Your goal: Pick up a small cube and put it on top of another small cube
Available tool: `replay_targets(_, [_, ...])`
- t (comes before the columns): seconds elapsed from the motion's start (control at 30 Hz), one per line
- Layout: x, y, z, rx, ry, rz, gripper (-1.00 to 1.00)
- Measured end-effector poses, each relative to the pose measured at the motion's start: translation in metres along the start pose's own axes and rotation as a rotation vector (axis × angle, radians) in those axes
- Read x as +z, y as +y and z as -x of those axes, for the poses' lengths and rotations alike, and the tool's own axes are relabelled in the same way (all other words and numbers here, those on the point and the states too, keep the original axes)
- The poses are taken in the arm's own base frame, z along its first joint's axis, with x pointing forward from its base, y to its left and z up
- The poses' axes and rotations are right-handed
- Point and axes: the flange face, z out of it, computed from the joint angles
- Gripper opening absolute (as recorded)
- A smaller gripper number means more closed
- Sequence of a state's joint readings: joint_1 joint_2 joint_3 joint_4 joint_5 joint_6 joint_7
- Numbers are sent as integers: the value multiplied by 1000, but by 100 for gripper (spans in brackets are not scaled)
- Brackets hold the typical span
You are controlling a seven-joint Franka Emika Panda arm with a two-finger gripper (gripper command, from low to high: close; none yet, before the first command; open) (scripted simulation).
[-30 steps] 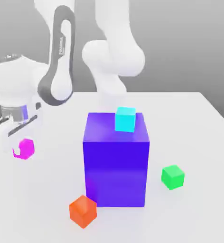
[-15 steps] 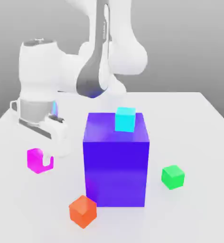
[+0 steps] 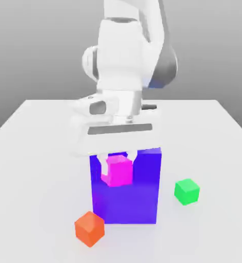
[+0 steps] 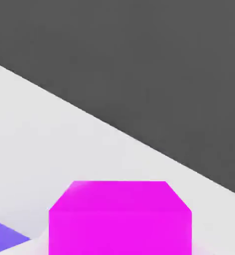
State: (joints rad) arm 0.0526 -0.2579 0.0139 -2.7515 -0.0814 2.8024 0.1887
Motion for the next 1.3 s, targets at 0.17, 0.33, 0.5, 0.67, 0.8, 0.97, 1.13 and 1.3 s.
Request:
replay_targets(0.17, [-11,-53,9,-357,14,-34,-100])
replay_targets(0.33, [-5,-90,36,-635,-28,-71,-100])
replay_targets(0.5, [1,-124,68,-910,-70,-111,-100])
replay_targets(0.67, [9,-150,105,-1168,-121,-155,-100])
replay_targets(0.8, [28,-155,141,-1285,-215,-189,-100])
replay_targets(0.97, [46,-159,162,-1340,-266,-217,-100])
replay_targets(1.13, [65,-162,167,-1343,-265,-225,-100])
replay_targets(1.3, [90,-159,176,-1340,-266,-216,-100])
